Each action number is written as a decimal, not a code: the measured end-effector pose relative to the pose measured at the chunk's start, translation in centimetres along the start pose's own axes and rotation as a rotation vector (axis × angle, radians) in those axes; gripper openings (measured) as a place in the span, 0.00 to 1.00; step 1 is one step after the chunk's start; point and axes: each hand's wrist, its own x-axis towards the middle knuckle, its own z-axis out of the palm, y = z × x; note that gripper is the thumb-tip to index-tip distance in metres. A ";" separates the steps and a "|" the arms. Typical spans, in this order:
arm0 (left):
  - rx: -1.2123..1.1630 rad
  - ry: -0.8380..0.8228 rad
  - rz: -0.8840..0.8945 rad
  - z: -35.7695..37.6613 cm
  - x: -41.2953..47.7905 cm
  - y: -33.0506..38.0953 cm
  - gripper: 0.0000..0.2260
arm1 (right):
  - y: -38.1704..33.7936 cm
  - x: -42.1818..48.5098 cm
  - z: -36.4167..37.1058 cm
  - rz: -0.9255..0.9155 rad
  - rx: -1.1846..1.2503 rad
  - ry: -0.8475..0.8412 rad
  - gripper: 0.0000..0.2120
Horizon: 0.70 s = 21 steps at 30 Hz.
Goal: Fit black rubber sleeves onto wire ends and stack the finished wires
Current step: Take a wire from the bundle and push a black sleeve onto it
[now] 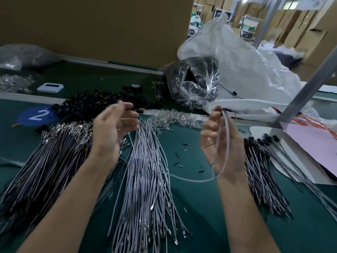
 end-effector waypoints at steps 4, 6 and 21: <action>0.168 -0.258 -0.098 2.0 -1.3 -1.1 0.13 | 1.8 0.2 0.2 0.131 -0.417 -0.019 0.09; 0.191 -0.337 -0.112 2.7 -1.9 -1.4 0.14 | 3.0 0.3 0.5 0.134 -0.671 -0.001 0.12; -0.120 -0.315 -0.299 2.5 -1.9 -2.0 0.05 | 5.0 0.0 0.4 0.029 -1.111 -0.003 0.16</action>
